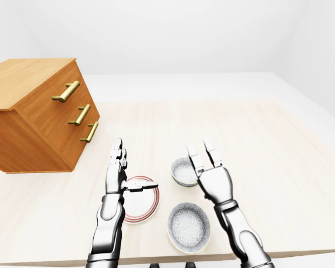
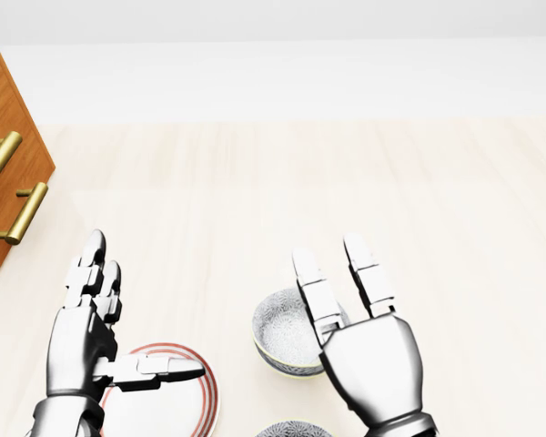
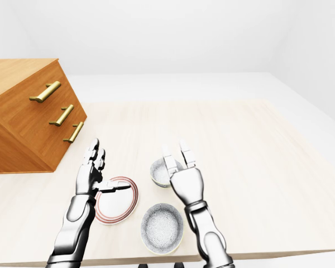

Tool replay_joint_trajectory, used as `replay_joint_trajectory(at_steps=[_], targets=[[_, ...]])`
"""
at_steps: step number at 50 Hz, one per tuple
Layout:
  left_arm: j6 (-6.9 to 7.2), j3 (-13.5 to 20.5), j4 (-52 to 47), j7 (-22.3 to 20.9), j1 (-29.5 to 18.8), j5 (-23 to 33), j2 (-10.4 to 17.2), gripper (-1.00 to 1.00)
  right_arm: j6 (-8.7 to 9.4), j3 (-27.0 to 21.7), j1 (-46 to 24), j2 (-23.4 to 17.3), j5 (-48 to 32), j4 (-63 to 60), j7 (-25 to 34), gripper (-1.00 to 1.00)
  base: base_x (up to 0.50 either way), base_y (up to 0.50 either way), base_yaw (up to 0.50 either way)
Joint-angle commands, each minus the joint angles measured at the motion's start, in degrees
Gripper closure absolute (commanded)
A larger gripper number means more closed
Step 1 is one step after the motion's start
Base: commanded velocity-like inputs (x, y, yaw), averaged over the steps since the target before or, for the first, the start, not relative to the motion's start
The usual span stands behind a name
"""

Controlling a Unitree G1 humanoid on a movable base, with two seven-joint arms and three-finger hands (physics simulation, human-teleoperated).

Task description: Stack the bowl at the front on the bowl in the middle.

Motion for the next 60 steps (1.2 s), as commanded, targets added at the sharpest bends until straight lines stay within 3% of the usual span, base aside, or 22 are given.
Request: replay_joint_trajectory(at_steps=[1,10,11,17,20,21,27,45,51,57,60], targets=[[-0.08,-0.09,-0.11,-0.02,0.23,0.05,-0.06,-1.00,0.00,-0.88,0.02,-0.13,0.48,-1.24,0.64,-1.00,0.00,0.00,0.00],[0.35,-0.23,-0.58,0.09,0.33,0.06,-0.15,-1.00,0.00,-2.75,-0.42,0.06,2.65,-4.74,2.91,-1.00,0.00,0.00,0.00],[-0.40,-0.15,0.30,0.02,0.22,0.06,-0.12,-1.00,0.00,-2.96,-0.54,0.03,2.62,-4.75,2.77,-1.00,0.00,0.00,0.00],[-0.82,-0.10,0.98,0.01,-0.03,0.03,-0.07,-1.00,0.00,-4.26,-1.43,-0.06,3.36,-5.95,4.05,-1.00,0.00,0.00,0.00],[-0.81,-0.09,1.06,0.03,-0.11,-0.02,-0.06,-1.00,0.00,-6.58,-2.57,-0.45,5.23,-7.82,5.80,-1.00,0.00,0.00,0.00],[-0.19,-0.11,0.34,0.06,0.01,-0.09,-0.07,-1.00,0.00,-7.08,-2.79,-0.53,5.46,-8.16,6.06,-1.00,0.00,0.00,0.00],[-0.81,0.11,1.06,-0.13,-0.14,-0.27,0.03,-1.00,0.00,-9.79,-3.91,-0.47,8.73,-12.15,9.70,-1.00,0.00,0.00,0.00],[1.02,0.13,-1.51,-0.11,0.44,-0.47,-0.01,-1.00,0.00,-14.89,-10.04,-0.82,15.40,-23.76,22.02,-1.00,0.00,0.00,0.00],[0.83,0.29,-1.41,-0.19,0.26,-0.67,0.03,-1.00,0.00,-15.81,-10.97,-1.08,16.43,-25.94,23.98,-1.00,0.00,0.00,0.00],[3.31,0.64,-5.53,0.10,0.55,-1.17,0.12,-1.00,0.00,-16.81,-11.90,-1.38,18.20,-27.52,25.54,-1.00,0.00,0.00,0.00],[3.12,0.83,-5.07,0.18,0.42,-1.17,0.13,-1.00,0.00,-17.19,-12.50,-1.54,18.89,-28.99,26.87,-1.00,0.00,0.00,0.00]])
